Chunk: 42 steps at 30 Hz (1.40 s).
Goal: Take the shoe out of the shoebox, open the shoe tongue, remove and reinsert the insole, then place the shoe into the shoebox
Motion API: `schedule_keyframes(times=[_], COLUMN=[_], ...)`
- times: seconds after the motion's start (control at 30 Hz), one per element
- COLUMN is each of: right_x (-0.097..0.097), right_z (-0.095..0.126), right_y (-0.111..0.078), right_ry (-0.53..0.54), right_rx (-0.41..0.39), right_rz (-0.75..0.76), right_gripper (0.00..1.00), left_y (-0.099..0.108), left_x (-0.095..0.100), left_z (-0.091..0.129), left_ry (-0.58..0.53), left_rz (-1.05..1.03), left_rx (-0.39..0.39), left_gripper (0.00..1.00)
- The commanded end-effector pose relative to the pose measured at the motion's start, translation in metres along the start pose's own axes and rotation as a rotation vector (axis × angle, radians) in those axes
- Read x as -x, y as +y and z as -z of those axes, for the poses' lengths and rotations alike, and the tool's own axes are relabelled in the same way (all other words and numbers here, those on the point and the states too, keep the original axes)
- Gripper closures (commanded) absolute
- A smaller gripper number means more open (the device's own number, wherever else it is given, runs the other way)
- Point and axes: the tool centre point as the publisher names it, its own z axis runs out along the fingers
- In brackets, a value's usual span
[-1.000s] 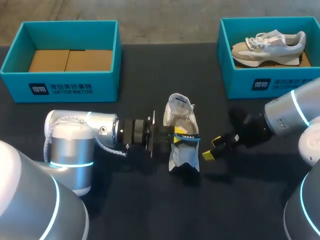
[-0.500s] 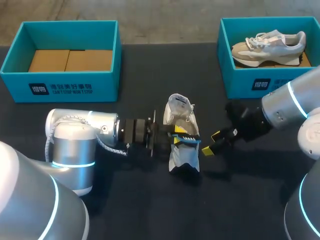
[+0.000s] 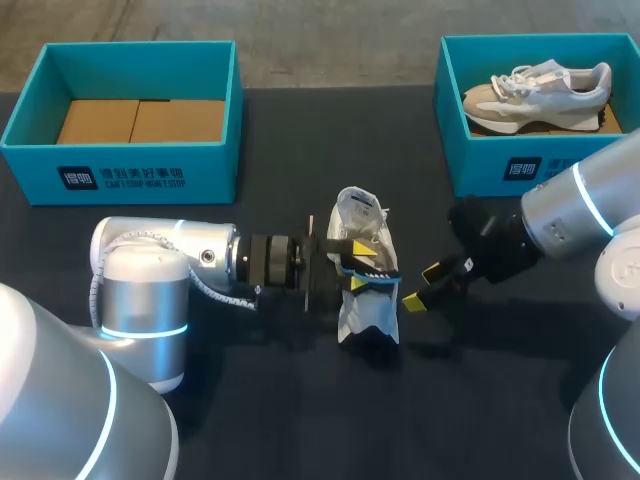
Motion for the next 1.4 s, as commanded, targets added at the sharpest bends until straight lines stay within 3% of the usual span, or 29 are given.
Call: schedule_keyframes(times=[0.03, 0.53, 0.93, 1.0, 1.23, 1.4], right_x=[-0.002, -0.004, -0.002, -0.002, -0.001, -0.001], right_z=[-0.001, 0.002, 0.004, 0.004, 0.004, 0.003], right_y=[-0.002, -0.009, -0.012, -0.011, -0.009, -0.01], right_ry=[-0.007, -0.019, -0.015, -0.016, -0.018, -0.019], right_rx=[0.001, 0.002, -0.019, -0.021, -0.02, -0.018], right_rz=[-0.004, -0.019, -0.017, -0.016, -0.011, -0.011], right_gripper=[0.0, 0.0, 0.0, 0.0, 0.0, 0.0], left_y=[0.0, 0.026, 0.035, 0.032, 0.017, 0.008], left_x=[-0.002, -0.009, -0.005, -0.004, -0.003, -0.006], left_z=[0.0, 0.0, -0.001, 0.0, 0.002, -0.001], left_ry=[0.015, 0.044, 0.049, 0.044, 0.025, 0.03], left_rz=[0.006, 0.014, 0.017, 0.017, 0.006, 0.001], left_rx=[-0.002, 0.015, 0.053, 0.053, 0.026, 0.005], left_gripper=[1.0, 1.0, 1.0, 0.65, 0.78, 0.81])
